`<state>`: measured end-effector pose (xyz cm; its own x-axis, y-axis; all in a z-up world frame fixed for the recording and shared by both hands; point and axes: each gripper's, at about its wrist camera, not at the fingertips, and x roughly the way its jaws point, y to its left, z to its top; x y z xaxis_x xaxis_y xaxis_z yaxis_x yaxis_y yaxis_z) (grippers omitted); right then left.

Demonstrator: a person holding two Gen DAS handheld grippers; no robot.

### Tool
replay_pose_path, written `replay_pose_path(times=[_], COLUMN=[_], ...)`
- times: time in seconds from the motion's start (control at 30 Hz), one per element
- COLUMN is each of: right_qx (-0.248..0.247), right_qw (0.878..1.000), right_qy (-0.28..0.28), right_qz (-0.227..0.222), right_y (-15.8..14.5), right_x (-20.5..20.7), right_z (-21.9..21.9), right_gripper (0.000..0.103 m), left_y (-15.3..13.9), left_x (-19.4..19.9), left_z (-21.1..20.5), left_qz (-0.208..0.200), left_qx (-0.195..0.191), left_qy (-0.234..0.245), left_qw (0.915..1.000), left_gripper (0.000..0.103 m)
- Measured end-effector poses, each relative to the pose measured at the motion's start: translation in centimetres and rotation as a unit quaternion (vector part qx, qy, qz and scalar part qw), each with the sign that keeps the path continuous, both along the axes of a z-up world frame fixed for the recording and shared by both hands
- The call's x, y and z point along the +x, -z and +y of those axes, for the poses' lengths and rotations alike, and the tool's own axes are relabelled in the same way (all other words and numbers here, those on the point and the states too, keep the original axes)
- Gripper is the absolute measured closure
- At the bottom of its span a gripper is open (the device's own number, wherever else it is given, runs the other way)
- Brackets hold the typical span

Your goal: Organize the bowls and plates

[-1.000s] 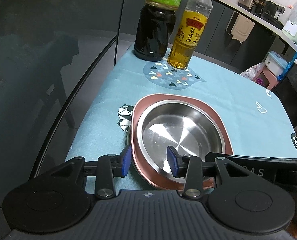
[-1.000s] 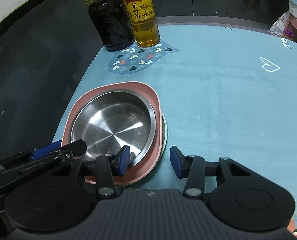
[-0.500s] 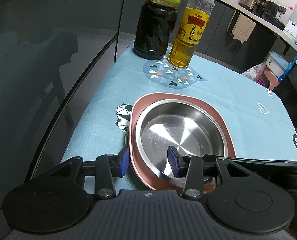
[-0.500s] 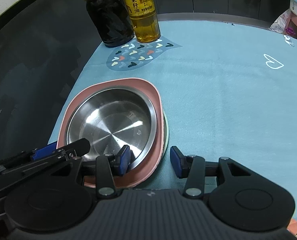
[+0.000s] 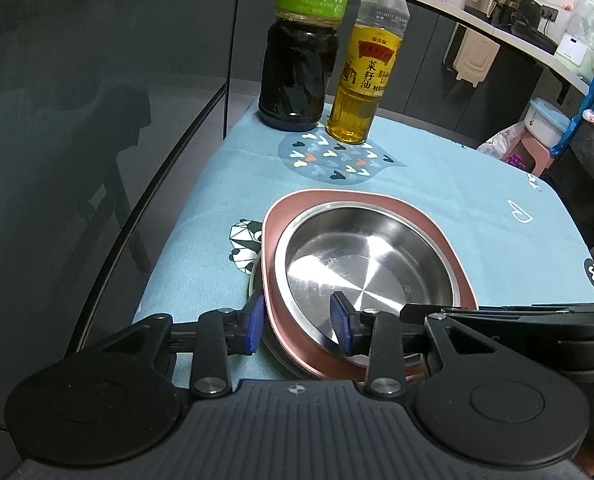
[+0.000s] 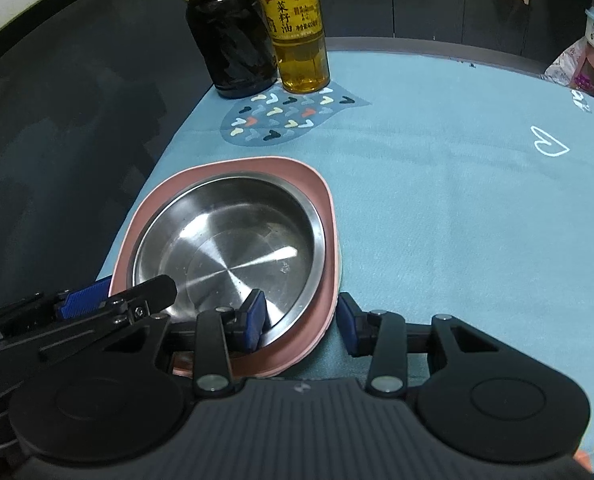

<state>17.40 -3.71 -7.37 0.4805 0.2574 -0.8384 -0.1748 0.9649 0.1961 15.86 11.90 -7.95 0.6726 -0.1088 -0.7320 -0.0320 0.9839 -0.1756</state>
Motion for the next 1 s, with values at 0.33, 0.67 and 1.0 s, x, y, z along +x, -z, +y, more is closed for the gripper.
replay_pose_path(times=[0.33,0.67,1.0], right_qx=[0.002,0.015,0.042], right_qw=[1.000,1.000,0.998], right_qy=[0.001,0.003,0.020], right_qz=[-0.002,0.017,0.040], right_y=[-0.4,0.1,0.7], right_x=[-0.1,0.2,1.2], right_z=[-0.2,-0.7,-1.4], right_gripper=[0.063,0.062,0.056], left_y=[0.2,0.6,1.6], left_x=[0.1,0.2,0.7], left_z=[0.0,1.1,1.7], left_qz=[0.012,0.030,0.043], left_qx=[-0.015,-0.037,-0.058], left_qy=[0.001,-0.009,-0.012], left_qw=[0.9998,0.9988,0.9973], left_gripper=[0.071,0.070,0.064])
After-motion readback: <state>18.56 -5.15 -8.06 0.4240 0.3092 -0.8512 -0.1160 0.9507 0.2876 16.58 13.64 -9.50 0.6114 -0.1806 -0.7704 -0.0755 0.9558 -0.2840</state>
